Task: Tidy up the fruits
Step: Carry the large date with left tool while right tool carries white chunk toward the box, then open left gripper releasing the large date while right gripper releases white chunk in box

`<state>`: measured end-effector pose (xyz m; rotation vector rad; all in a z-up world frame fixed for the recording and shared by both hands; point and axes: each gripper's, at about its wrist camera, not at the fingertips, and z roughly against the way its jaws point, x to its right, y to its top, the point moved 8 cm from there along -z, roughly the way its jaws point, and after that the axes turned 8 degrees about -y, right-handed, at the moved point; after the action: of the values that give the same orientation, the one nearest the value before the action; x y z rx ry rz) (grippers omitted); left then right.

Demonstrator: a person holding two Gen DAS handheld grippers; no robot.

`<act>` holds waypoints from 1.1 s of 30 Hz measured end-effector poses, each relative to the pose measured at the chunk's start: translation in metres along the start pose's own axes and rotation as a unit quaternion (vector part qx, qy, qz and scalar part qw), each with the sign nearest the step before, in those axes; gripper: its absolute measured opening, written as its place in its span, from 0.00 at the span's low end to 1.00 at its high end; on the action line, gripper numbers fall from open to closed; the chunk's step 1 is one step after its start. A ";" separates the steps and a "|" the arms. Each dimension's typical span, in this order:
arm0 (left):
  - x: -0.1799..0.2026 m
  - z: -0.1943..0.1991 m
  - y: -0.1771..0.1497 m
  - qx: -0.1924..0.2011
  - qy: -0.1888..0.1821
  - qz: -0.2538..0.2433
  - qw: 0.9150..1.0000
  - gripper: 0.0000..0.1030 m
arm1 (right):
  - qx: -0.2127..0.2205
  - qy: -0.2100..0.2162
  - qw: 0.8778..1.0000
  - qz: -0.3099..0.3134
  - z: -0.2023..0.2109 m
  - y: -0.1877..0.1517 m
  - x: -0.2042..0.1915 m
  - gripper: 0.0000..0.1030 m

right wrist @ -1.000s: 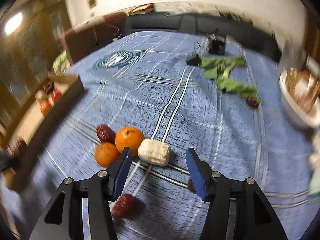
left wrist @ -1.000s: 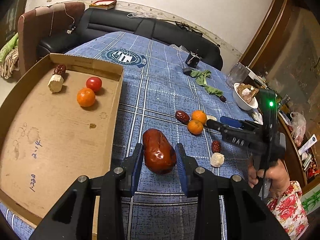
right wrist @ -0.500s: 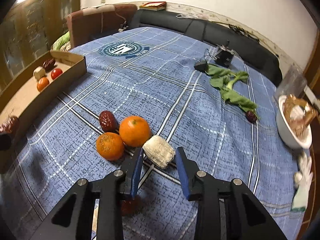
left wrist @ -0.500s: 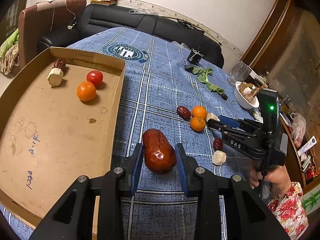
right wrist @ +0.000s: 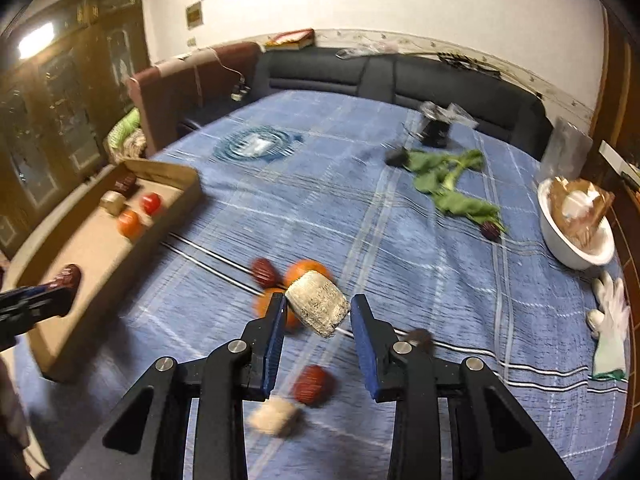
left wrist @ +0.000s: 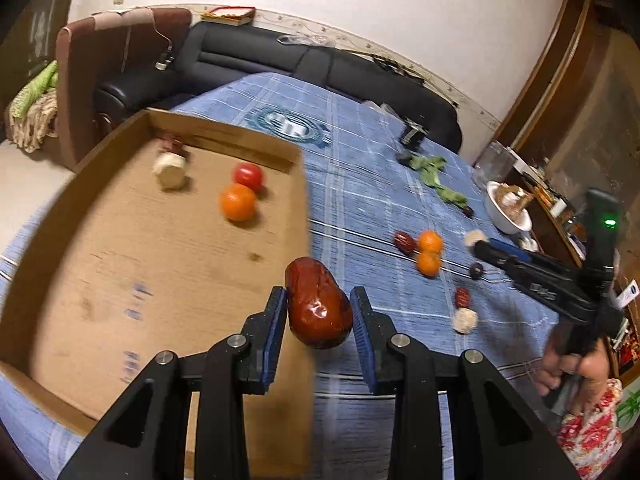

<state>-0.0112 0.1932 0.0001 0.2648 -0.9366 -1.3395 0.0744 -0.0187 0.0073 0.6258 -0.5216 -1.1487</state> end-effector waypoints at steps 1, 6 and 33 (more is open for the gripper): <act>-0.008 0.003 0.004 0.000 0.008 -0.001 1.000 0.31 | 0.004 0.009 1.000 0.000 0.004 0.004 -0.009 0.35; -0.050 0.010 0.029 -0.016 0.057 -0.017 0.998 0.31 | 0.014 0.070 0.997 0.005 0.015 0.024 -0.064 0.35; -0.144 -0.022 0.074 -0.068 0.109 0.035 0.991 0.43 | -0.044 0.122 0.987 0.095 -0.071 0.033 -0.248 0.37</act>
<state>0.0650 0.3352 -0.0254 0.2645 -0.6627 -1.2758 0.0629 0.2375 -0.0361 0.6167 -0.3112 -0.8961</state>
